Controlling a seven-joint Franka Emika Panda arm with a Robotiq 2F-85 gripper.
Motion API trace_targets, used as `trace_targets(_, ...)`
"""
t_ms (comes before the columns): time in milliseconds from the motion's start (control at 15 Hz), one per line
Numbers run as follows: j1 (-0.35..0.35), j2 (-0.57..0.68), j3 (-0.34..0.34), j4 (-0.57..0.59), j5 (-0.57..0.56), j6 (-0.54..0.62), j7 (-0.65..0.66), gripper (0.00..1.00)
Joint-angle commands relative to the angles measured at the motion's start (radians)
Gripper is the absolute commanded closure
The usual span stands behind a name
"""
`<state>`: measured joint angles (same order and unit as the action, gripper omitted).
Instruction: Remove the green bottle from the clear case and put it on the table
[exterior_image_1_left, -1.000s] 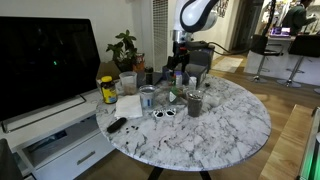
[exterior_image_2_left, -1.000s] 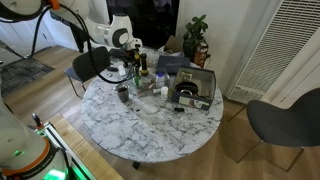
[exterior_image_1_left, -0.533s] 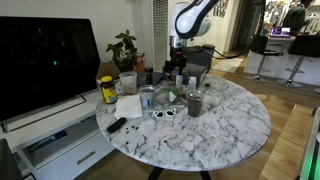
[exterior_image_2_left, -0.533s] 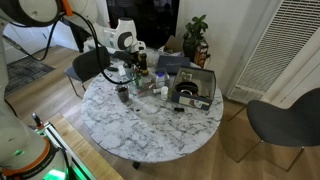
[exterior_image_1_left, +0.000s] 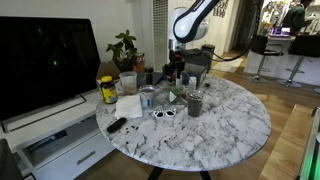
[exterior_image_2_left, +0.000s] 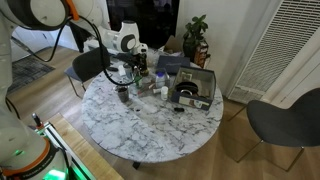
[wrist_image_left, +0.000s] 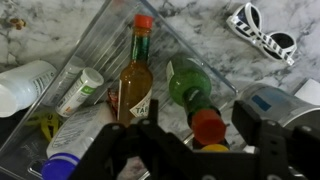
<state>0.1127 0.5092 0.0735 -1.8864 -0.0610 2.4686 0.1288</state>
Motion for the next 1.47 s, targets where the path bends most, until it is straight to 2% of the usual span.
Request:
trace_targets(0, 0.016, 0.028, -0.017, 0.03, -0.006, -0.024, -0.011, 0.34)
trace_targets(67, 0.017, 0.03, -0.016, 0.032, -0.005, -0.026, -0.012, 0.35)
trace_targets(133, 0.017, 0.032, -0.015, 0.034, -0.003, -0.029, -0.013, 0.43)
trace_targets(200, 0.017, 0.034, -0.014, 0.037, -0.001, -0.032, -0.013, 0.4)
trace_targets(267, 0.018, 0.036, -0.014, 0.041, 0.001, -0.039, -0.011, 0.45)
trace_targets(333, 0.018, 0.037, -0.013, 0.043, 0.002, -0.044, -0.01, 0.45)
trace_targets(467, 0.018, 0.04, -0.011, 0.05, 0.007, -0.059, -0.011, 0.52)
trace_targets(533, 0.017, 0.041, -0.01, 0.052, 0.008, -0.064, -0.012, 0.57)
trace_targets(600, 0.015, 0.042, -0.009, 0.052, 0.01, -0.066, -0.013, 0.68)
trace_targets(733, 0.014, 0.044, -0.01, 0.054, 0.012, -0.071, -0.013, 0.76)
trace_targets(800, 0.014, 0.045, -0.01, 0.055, 0.012, -0.072, -0.013, 0.89)
trace_targets(1000, 0.017, 0.032, -0.012, 0.051, 0.007, -0.071, -0.008, 0.92)
trace_targets(1400, 0.003, -0.107, -0.014, -0.01, 0.024, -0.099, 0.005, 0.92)
